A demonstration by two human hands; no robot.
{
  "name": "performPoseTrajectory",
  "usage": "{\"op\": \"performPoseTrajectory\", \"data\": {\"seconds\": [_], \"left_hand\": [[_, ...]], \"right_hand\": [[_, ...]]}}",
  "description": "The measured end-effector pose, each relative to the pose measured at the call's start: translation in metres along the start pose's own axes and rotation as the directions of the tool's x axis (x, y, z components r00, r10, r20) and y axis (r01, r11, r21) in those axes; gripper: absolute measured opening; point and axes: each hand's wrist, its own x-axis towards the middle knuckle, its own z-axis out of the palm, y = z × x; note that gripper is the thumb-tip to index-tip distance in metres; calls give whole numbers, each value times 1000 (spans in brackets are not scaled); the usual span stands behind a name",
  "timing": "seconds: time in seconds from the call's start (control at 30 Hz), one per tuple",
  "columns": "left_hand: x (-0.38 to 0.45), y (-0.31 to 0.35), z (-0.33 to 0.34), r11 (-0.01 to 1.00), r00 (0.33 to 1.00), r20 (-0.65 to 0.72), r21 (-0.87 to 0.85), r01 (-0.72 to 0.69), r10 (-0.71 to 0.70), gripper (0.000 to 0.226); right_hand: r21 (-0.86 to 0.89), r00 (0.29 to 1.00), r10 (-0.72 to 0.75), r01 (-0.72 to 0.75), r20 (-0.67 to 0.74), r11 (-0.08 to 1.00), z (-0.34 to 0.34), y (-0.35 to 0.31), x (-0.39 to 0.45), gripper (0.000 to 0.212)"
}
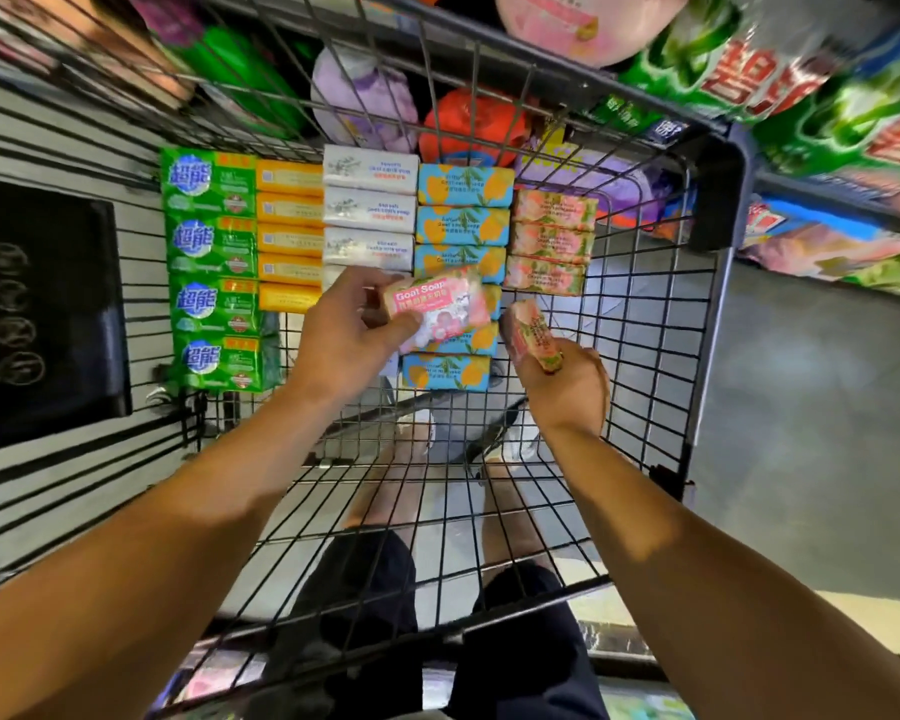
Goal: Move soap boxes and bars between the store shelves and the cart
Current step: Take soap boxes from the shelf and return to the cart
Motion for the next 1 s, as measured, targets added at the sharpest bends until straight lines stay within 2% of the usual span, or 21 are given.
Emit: {"op": "performPoseTrajectory", "data": {"seconds": [0.17, 0.3, 0.37, 0.47, 0.57, 0.67, 0.7, 0.8, 1.0], "left_hand": [[-28, 24, -4, 998, 1000, 26, 58, 2, -3, 36], [-57, 51, -10, 996, 999, -5, 82, -39, 39, 36], [-73, 65, -13, 994, 998, -21, 89, -59, 61, 39], [-101, 92, -15, 989, 992, -42, 89, -114, 118, 39], [-132, 121, -4, 979, 981, -37, 89, -185, 189, 37], [-164, 146, 20, 961, 963, -40, 87, -261, 265, 39], [-174, 154, 31, 953, 955, -37, 92, -290, 294, 38], [-203, 175, 67, 916, 920, -23, 105, -387, 391, 37], [-271, 239, 161, 822, 831, 12, 139, -553, 557, 43]], "right_hand": [[62, 995, 86, -88, 44, 994, -47, -13, -30, 15], [195, 998, -6, -5, 57, 981, -92, -15, -58, 17], [251, 998, -47, 36, 35, 967, -116, -14, -72, 10], [321, 992, -110, 124, -60, 939, -154, -9, -93, 18], [386, 985, -114, 155, -127, 909, -191, 4, -109, 23], [435, 972, -151, 216, -179, 874, -231, 24, -122, 16], [443, 969, -159, 230, -191, 866, -244, 34, -125, 19], [423, 944, -206, 302, -258, 854, -282, 75, -133, 42], [333, 846, -269, 445, -459, 831, -379, 167, -151, 36]]}}
